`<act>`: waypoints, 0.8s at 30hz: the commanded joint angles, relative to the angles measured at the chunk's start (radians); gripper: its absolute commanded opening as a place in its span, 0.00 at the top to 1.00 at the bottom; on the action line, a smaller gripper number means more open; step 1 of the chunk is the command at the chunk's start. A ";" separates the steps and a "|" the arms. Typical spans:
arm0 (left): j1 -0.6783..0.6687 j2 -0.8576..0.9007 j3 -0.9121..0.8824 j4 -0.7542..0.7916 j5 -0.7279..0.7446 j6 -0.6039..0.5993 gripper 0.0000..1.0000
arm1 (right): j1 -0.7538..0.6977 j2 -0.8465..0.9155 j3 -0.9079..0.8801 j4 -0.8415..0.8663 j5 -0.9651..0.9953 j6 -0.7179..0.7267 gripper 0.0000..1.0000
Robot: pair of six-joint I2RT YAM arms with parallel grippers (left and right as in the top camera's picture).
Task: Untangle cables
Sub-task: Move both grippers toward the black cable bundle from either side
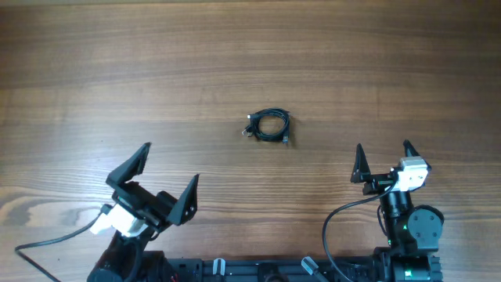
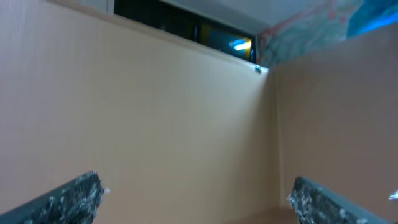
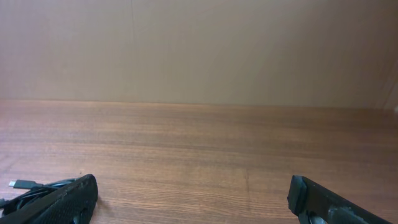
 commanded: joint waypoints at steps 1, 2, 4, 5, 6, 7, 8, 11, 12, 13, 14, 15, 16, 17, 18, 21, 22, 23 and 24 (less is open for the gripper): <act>0.001 0.064 0.247 -0.290 -0.006 -0.042 0.00 | -0.004 0.001 -0.002 0.003 0.014 -0.006 0.00; 0.001 0.115 0.339 -0.431 -0.006 -0.038 0.00 | -0.004 0.001 -0.002 0.003 0.014 -0.006 0.00; 0.001 0.258 0.527 -0.709 -0.005 0.014 0.00 | -0.004 0.001 -0.002 0.003 0.014 -0.006 0.00; 0.001 0.348 0.624 -0.854 -0.006 0.051 0.00 | -0.004 0.001 -0.002 0.003 0.014 -0.006 0.00; 0.001 0.440 0.715 -0.986 -0.006 0.075 0.00 | -0.004 0.001 -0.002 0.002 0.014 -0.005 0.00; 0.001 0.560 0.825 -1.143 -0.006 0.091 0.00 | -0.004 0.001 -0.002 0.003 0.014 -0.006 0.00; 0.001 0.653 0.905 -1.254 -0.006 0.093 0.00 | -0.004 0.001 -0.002 0.003 0.014 -0.006 0.00; 0.001 0.875 1.050 -1.433 0.024 0.089 0.00 | -0.004 0.001 -0.002 0.003 0.014 -0.006 0.00; 0.001 0.922 1.062 -1.436 0.047 0.082 0.00 | -0.004 0.001 -0.002 0.003 0.014 -0.006 0.00; 0.001 0.970 1.065 -1.437 0.084 0.063 0.00 | -0.004 0.001 -0.002 0.003 0.014 -0.006 0.00; 0.001 1.006 1.064 -1.442 0.121 0.027 0.00 | -0.004 0.001 -0.002 0.003 0.014 -0.006 0.00; 0.001 1.057 1.064 -1.464 0.194 -0.029 0.00 | -0.004 0.001 -0.002 0.003 0.014 -0.006 0.00; 0.001 1.093 1.064 -1.481 0.248 -0.043 0.00 | -0.004 0.001 -0.002 0.002 0.019 -0.023 0.00; 0.001 1.134 1.064 -1.501 0.295 -0.043 0.00 | -0.004 0.001 -0.002 0.003 0.028 -0.088 0.00; 0.001 1.166 1.064 -1.518 0.312 -0.043 0.00 | -0.004 0.001 -0.002 0.003 0.029 -0.109 0.00; 0.001 1.246 1.064 -1.585 0.312 -0.043 0.00 | -0.004 0.001 -0.002 0.040 -0.013 -0.080 0.00; 0.001 1.262 1.064 -1.600 0.312 -0.043 0.00 | -0.004 0.001 -0.002 0.072 -0.096 -0.018 0.00; 0.001 1.283 1.064 -1.613 0.312 -0.043 0.00 | -0.004 0.001 -0.002 0.104 -0.257 0.132 0.00; 0.000 1.299 1.064 -1.620 0.312 -0.043 0.00 | -0.004 0.001 -0.002 0.114 -0.450 0.341 0.00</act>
